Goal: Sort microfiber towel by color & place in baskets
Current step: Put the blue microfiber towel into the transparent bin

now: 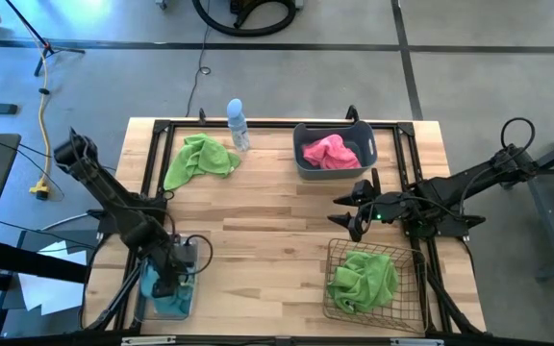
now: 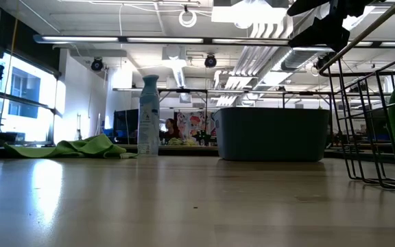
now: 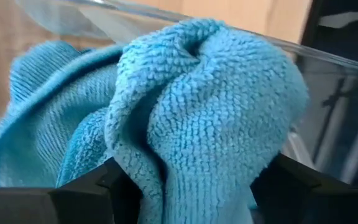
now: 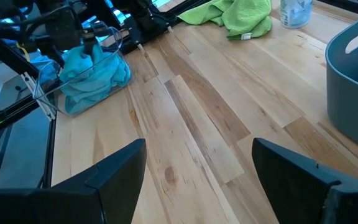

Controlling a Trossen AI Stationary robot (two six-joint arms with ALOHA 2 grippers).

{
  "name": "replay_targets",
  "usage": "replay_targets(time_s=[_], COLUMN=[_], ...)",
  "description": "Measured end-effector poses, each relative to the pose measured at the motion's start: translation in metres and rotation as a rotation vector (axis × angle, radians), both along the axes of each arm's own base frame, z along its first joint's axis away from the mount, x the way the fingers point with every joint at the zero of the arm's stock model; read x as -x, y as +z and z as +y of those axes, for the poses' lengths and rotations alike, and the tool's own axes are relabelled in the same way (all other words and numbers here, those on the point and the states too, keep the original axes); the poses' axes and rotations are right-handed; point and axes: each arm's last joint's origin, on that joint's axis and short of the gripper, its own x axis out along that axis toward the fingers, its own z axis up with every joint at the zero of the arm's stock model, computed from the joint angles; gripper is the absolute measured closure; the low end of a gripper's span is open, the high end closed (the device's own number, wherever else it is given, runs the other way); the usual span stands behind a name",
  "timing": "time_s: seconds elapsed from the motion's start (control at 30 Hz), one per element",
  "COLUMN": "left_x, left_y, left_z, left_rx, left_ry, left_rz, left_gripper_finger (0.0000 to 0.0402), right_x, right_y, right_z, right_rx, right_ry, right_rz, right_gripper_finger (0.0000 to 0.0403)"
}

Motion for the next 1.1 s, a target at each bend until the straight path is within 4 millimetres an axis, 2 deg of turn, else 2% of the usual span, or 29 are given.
replay_targets(time_s=[0.67, 0.97, 1.1], left_x=[0.021, 0.023, 0.024], left_y=[0.039, 0.051, 0.062], left_z=[0.021, 0.023, 0.024], left_rx=[0.209, 0.302, 0.334], left_ry=[0.115, 0.156, 0.157], left_rz=[-0.063, -0.108, -0.131], left_gripper_finger=[0.0163, 0.0163, 0.0163], right_x=[0.0, 0.0, 0.0], right_y=[0.0, 0.0, 0.0], right_z=[0.0, 0.0, 0.0], right_rx=[-0.01, -0.01, -0.01], right_ry=[-0.006, -0.006, -0.006], right_rz=[-0.002, -0.003, -0.003], right_gripper_finger=[0.0114, 0.0114, 0.0114])
